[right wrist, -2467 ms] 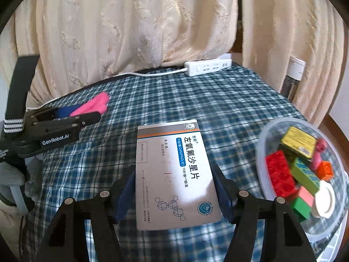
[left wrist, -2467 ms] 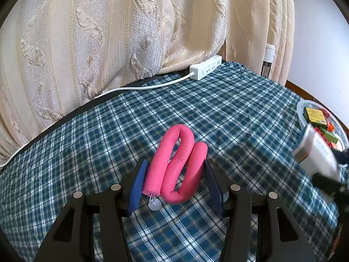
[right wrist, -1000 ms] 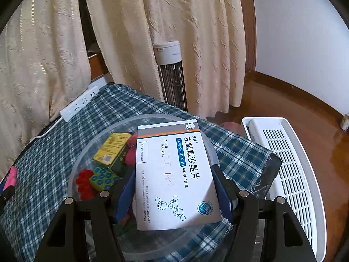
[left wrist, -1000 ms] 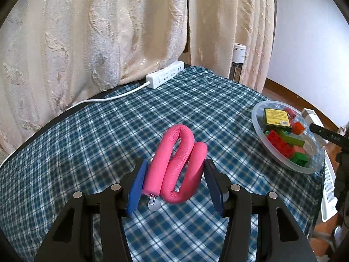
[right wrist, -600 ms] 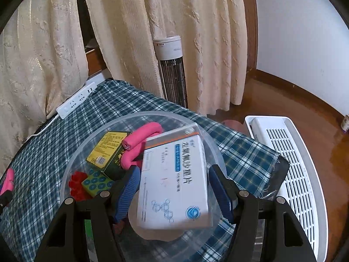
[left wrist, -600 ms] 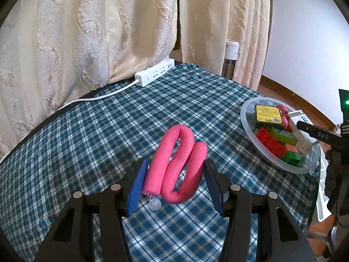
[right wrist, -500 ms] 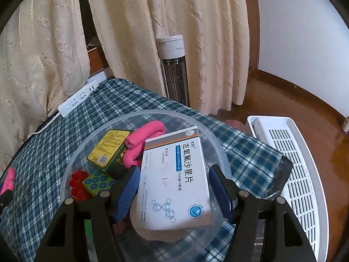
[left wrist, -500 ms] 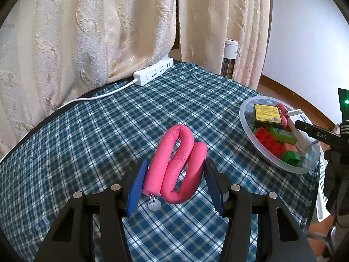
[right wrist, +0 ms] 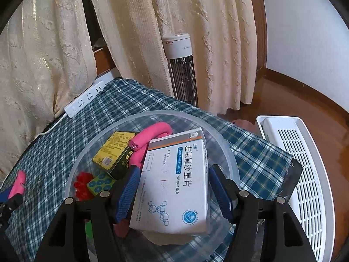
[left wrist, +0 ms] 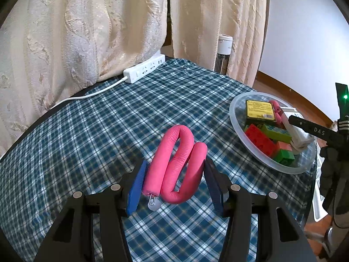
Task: Organize objects
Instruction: 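Lower medicine box into bowl and open right gripper while left gripper brings pink loop over bowl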
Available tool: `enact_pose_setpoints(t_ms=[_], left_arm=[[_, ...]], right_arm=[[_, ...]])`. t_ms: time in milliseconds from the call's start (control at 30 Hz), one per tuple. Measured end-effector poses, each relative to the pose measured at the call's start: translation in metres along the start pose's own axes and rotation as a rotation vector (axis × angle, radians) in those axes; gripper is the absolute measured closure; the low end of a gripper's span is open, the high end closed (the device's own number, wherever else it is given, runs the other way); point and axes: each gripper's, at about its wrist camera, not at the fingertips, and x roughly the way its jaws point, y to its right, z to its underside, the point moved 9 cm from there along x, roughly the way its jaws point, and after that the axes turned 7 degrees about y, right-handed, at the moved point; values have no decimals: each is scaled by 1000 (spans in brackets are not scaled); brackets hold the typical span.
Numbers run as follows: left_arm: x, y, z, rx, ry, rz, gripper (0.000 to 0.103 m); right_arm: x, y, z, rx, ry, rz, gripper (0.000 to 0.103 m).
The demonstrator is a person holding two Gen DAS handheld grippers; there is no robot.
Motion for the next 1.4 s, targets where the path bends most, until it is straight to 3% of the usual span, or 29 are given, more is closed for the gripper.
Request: enact_pose_setpoints(t_ms=[600, 1400], left_arm=[[16, 68, -11, 54, -26, 86, 49], [55, 171, -34, 151, -67, 199, 49]], right_arm=[[-31, 23, -10, 56, 63, -64, 34], [-32, 56, -5, 82, 75, -99, 33]])
